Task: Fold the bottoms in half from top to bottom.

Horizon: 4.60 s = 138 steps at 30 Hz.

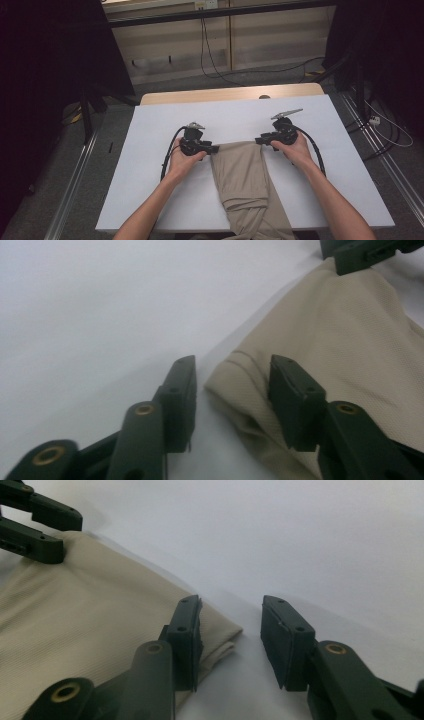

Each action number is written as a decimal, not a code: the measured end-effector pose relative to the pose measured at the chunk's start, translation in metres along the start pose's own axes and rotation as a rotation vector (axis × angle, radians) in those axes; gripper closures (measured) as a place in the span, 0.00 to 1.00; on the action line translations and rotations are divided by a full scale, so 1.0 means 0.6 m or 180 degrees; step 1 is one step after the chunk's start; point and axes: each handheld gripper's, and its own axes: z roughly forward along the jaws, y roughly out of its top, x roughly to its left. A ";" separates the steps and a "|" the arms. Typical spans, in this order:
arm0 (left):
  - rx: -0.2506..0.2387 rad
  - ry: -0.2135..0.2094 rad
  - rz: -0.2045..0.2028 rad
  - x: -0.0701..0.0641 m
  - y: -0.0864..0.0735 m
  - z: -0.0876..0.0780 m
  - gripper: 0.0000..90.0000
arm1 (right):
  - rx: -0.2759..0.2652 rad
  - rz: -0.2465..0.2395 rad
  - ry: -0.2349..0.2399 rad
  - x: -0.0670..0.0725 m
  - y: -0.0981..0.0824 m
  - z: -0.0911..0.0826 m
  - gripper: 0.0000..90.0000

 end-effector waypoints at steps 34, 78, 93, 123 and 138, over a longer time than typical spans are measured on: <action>-0.0664 0.0089 -0.0152 0.031 0.173 -0.076 0.93 | -0.0786 -0.0055 -0.0220 0.031 0.149 -0.073 0.95; -0.0159 -0.0142 0.0253 -0.109 -0.029 -0.090 0.34 | -0.0322 -0.0451 0.0025 0.148 -0.011 -0.113 0.80; 0.0495 -0.0532 0.0806 -0.243 -0.177 -0.116 0.59 | 0.0304 -0.0842 0.0525 0.311 -0.167 -0.105 0.96; -0.0520 -0.0936 0.0319 -0.218 -0.098 -0.211 1.00 | 0.0450 -0.1006 0.0288 0.366 -0.175 -0.065 1.00; -0.0635 -0.1018 0.0282 -0.218 -0.082 -0.223 1.00 | 0.0300 -0.0865 0.0471 0.366 -0.151 -0.071 0.80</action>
